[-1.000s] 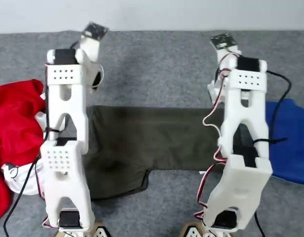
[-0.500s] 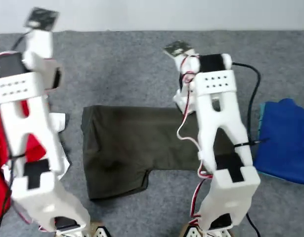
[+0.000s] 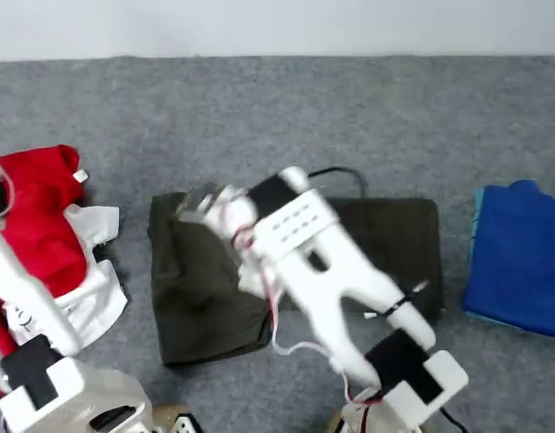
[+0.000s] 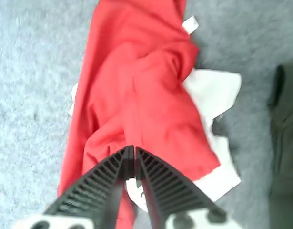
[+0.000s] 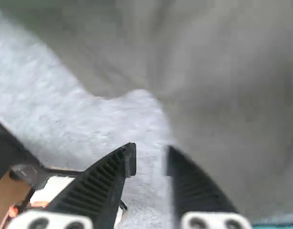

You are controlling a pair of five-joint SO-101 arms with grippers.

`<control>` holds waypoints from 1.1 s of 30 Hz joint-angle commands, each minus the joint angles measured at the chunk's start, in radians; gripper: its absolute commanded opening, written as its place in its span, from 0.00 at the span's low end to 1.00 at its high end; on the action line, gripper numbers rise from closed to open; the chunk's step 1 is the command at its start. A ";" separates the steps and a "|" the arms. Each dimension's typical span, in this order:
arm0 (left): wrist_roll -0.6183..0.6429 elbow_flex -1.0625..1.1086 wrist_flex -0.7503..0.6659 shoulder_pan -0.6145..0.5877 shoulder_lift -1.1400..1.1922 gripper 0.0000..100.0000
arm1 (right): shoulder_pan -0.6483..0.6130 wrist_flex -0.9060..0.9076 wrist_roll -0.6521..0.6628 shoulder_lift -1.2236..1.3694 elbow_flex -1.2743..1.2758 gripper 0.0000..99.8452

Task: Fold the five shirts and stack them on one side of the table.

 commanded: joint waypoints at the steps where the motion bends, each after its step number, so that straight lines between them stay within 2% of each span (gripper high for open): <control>1: -0.049 0.021 0.017 -0.017 -0.055 0.02 | -0.130 -0.050 0.011 -0.058 0.028 0.25; 7: -0.075 0.042 0.015 -0.071 -0.055 0.02 | -0.312 -0.179 0.011 -0.056 0.094 0.26; 12: -0.078 0.042 0.015 -0.092 -0.055 0.02 | -0.394 -0.305 0.011 -0.022 0.183 0.26; 29: -0.078 0.042 0.017 -0.095 -0.055 0.02 | -0.404 -0.490 0.012 0.300 0.178 0.25; 33: -0.078 0.042 0.017 -0.097 -0.055 0.02 | -0.407 -0.513 0.014 0.317 0.164 0.12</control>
